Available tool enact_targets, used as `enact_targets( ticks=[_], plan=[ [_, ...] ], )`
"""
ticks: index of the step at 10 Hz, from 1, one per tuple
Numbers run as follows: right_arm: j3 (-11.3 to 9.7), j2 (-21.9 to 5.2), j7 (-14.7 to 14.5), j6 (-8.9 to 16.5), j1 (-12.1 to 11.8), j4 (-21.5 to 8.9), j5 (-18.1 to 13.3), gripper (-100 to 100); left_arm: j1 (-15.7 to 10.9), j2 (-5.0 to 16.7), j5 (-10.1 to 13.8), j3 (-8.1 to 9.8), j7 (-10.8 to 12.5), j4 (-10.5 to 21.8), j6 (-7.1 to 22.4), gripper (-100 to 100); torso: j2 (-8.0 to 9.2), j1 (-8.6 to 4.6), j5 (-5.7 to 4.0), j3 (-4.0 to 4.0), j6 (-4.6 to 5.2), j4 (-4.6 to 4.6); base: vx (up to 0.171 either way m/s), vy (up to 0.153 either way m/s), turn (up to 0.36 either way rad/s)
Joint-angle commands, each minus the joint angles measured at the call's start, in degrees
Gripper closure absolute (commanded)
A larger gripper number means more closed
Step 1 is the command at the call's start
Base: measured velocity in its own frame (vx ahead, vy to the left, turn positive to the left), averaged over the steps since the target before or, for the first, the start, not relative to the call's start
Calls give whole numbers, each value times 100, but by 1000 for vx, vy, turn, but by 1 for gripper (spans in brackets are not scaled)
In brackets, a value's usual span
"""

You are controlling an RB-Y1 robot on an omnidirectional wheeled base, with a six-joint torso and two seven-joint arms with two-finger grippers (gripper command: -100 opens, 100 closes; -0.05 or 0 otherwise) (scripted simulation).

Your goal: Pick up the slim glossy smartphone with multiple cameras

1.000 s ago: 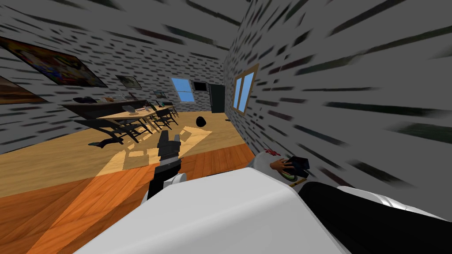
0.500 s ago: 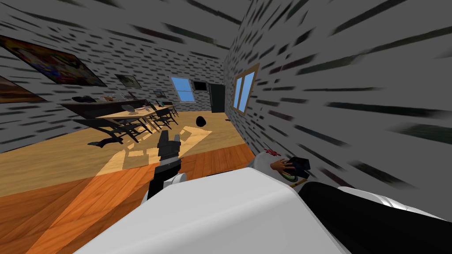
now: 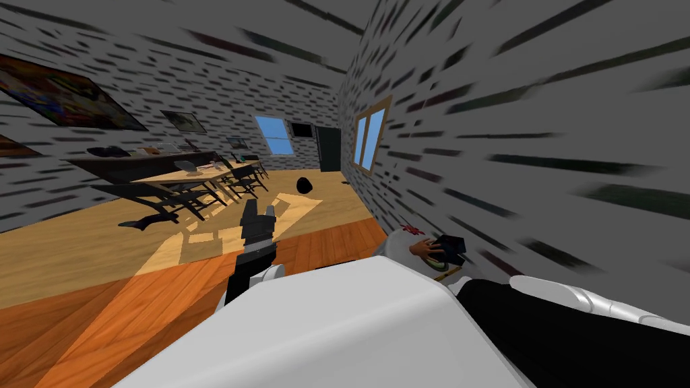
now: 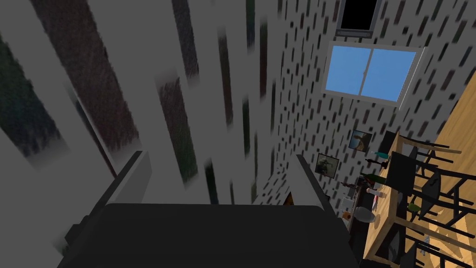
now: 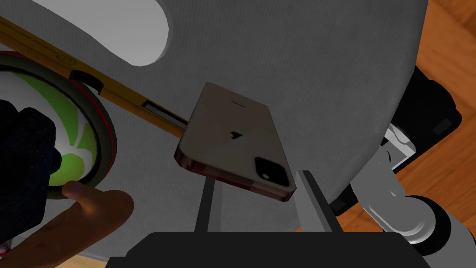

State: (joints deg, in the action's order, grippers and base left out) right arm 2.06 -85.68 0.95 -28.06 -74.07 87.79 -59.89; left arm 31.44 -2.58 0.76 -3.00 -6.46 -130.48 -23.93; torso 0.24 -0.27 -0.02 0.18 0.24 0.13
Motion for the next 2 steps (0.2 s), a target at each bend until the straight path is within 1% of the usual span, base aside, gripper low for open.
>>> enact_targets(
  ticks=[1, 2],
  plan=[
    [0, 0, 0, 0, 0, 0, 0, 100, 0, 0, 0, 0, 0, 0, 0, 0, 0, 0, 0, 0, 0, 0, -21, 1, -14],
    [22, -14, 11, -6, -17, 13, 5, 0, 0, 0, 0, 0, 0, 0, 0, 0, -5, -2, -4, -2, 0, 0, 0, 0, 0]
  ],
)
